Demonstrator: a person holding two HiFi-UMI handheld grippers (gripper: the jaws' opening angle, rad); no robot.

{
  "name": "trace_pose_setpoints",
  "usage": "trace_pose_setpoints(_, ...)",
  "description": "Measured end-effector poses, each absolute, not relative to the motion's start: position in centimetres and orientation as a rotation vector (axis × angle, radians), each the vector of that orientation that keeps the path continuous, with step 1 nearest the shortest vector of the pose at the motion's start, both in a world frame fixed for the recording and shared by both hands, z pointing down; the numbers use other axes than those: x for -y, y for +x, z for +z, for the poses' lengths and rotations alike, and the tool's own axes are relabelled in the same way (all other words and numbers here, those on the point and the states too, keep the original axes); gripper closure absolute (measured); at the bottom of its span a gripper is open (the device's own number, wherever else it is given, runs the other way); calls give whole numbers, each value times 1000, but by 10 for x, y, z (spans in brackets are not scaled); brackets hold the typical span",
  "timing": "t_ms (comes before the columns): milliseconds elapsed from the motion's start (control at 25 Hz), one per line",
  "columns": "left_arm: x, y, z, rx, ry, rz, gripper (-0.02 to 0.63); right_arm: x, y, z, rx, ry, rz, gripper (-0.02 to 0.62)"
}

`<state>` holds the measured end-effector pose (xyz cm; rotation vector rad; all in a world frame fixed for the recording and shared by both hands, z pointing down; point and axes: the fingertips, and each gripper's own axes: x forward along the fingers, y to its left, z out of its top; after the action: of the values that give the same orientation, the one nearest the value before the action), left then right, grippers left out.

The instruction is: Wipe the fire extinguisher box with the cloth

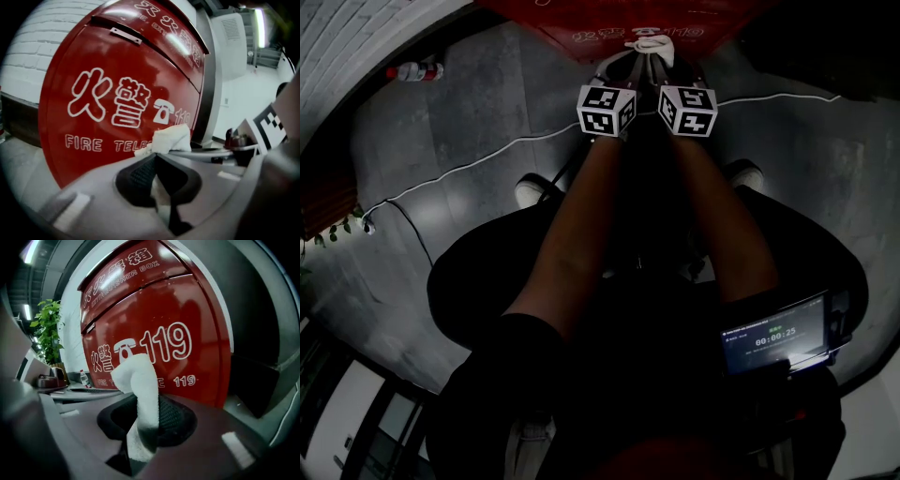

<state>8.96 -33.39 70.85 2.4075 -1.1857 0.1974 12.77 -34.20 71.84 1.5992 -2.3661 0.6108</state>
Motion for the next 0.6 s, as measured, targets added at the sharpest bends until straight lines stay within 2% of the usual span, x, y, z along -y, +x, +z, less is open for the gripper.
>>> trace_pose_setpoints(320, 333, 131, 713, 1137, 2491, 274, 604, 342, 190, 727, 2282, 1694, 584, 494)
trace_pose_setpoints(600, 316, 125, 708, 1157, 2493, 305, 604, 339, 248, 737, 2119, 1892, 709, 495)
